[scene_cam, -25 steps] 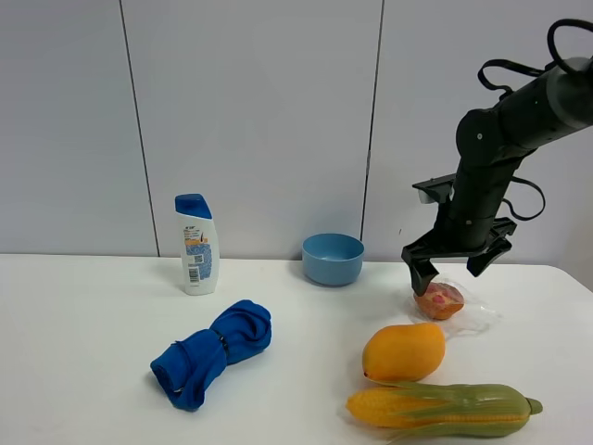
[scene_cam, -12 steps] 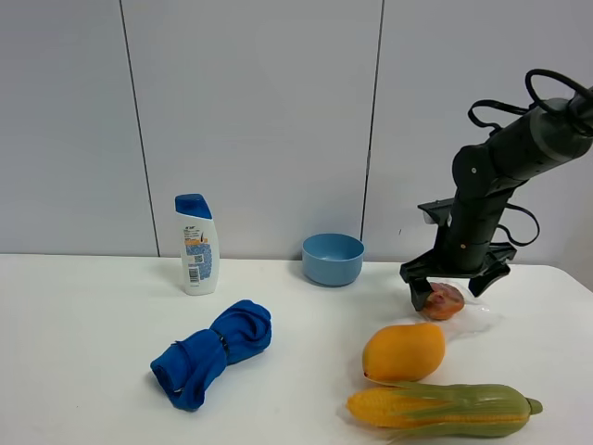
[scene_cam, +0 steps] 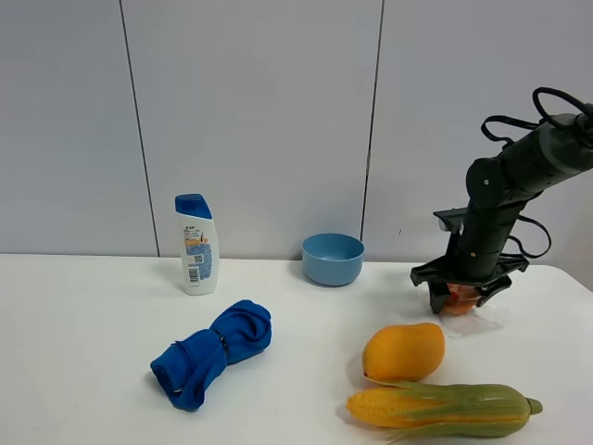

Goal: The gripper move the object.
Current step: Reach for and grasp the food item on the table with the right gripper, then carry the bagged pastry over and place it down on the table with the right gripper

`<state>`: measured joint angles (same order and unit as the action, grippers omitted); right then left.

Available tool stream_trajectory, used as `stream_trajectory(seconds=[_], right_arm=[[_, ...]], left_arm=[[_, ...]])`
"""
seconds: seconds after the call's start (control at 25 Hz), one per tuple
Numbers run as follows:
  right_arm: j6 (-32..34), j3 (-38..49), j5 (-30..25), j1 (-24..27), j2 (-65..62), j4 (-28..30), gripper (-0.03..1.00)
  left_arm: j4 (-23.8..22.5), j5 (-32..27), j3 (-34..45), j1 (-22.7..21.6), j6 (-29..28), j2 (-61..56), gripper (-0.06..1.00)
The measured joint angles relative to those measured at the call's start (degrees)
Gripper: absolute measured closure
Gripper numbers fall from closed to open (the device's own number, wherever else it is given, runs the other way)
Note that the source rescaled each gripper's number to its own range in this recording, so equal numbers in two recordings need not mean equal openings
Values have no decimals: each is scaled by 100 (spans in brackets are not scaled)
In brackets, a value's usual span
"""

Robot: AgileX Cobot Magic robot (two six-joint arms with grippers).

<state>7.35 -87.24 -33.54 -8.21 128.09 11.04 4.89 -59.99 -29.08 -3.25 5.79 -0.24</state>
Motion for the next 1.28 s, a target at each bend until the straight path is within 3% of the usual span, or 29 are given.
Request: stream_trajectory(seconds=[0.04,0.08,0.28,0.56,1.0,1.28], right_arm=[[16,0,6,0,5,-49,93],[53,-7,1,0,5,-124,97],[89,-7,-159,0,-128,-438,97],[-735,-7,-372,-303,-1148,-607,97],[-1118,-7,-23,-1541,-2175,-1176,97],[-1526,-7,393,-2744,-2175,-1189,97]], left_arm=[[0,0,0,0,0,0,-6],[0,0,0,0,0,0,-6],[0,0,0,0,0,0,-6],[0,0,0,0,0,0,-6],[0,0,0,0,0,0,-6],[0,0,0,0,0,0,-6]])
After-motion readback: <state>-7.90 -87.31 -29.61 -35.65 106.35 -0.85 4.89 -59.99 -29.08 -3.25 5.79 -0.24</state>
